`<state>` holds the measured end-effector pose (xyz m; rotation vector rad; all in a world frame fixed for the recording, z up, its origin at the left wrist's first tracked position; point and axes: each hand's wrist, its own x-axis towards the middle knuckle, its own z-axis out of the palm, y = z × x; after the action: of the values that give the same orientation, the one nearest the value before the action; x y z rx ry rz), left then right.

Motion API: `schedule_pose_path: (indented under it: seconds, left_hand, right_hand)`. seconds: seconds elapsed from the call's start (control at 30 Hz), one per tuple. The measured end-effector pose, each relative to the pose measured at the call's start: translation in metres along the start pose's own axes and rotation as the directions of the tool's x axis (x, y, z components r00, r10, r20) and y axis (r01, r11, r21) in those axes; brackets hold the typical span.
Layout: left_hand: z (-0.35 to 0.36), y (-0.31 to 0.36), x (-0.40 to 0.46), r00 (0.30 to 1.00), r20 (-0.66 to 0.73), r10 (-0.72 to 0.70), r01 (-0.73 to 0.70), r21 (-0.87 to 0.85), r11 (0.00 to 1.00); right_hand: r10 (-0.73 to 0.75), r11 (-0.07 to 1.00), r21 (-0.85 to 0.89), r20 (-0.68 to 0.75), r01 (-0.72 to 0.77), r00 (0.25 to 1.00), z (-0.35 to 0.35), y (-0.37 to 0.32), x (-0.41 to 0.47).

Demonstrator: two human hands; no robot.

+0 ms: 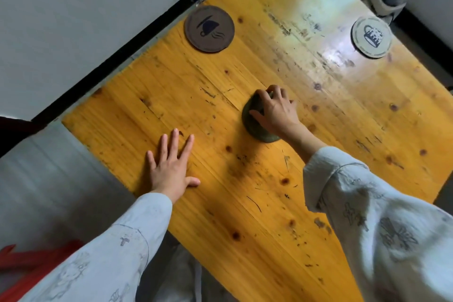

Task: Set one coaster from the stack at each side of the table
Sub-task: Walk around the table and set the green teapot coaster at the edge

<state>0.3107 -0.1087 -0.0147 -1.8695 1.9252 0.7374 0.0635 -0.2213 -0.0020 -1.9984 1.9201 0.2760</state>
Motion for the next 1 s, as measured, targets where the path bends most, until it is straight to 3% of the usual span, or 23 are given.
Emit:
schedule_pose_path:
  seconds: [0.2, 0.27, 0.47, 0.57, 0.67, 0.8, 1.0]
  left_hand:
    - [-0.007, 0.000, 0.017, 1.000, 0.003, -0.015, 0.015, -0.047, 0.999]
    - [-0.003, -0.007, -0.024, 0.997, 0.009, 0.072, -0.072, -0.004, 0.997]
    - [0.022, -0.015, -0.044, 0.990, -0.083, 0.113, -0.124, -0.141, 0.982]
    - [0.038, -0.024, -0.084, 0.976, -0.203, 0.081, -0.127, -0.227, 0.966]
    - [0.051, -0.029, -0.110, 0.968, -0.236, 0.080, -0.139, -0.244, 0.960]
    - [0.059, -0.023, -0.125, 0.987, -0.141, 0.073, -0.121, -0.364, 0.923]
    - [0.043, -0.012, -0.115, 0.996, 0.093, -0.012, 0.077, -0.737, 0.671]
  right_hand:
    - [0.086, 0.994, 0.066, 0.021, -0.087, 0.996, 0.029, -0.031, -0.060]
    - [0.144, 0.989, 0.045, 0.002, -0.144, 0.990, 0.041, -0.051, -0.127]
    - [0.155, 0.987, 0.041, 0.054, -0.157, 0.987, 0.059, -0.056, -0.142]
    - [0.235, 0.963, 0.112, 0.086, -0.243, 0.968, 0.065, -0.068, -0.166]
    - [0.336, 0.905, 0.233, 0.120, -0.356, 0.934, 0.072, -0.084, -0.191]
    - [0.392, 0.806, 0.401, 0.192, -0.436, 0.900, 0.080, -0.106, -0.211]
    - [0.458, 0.582, 0.580, 0.345, -0.570, 0.819, 0.084, -0.124, -0.221]
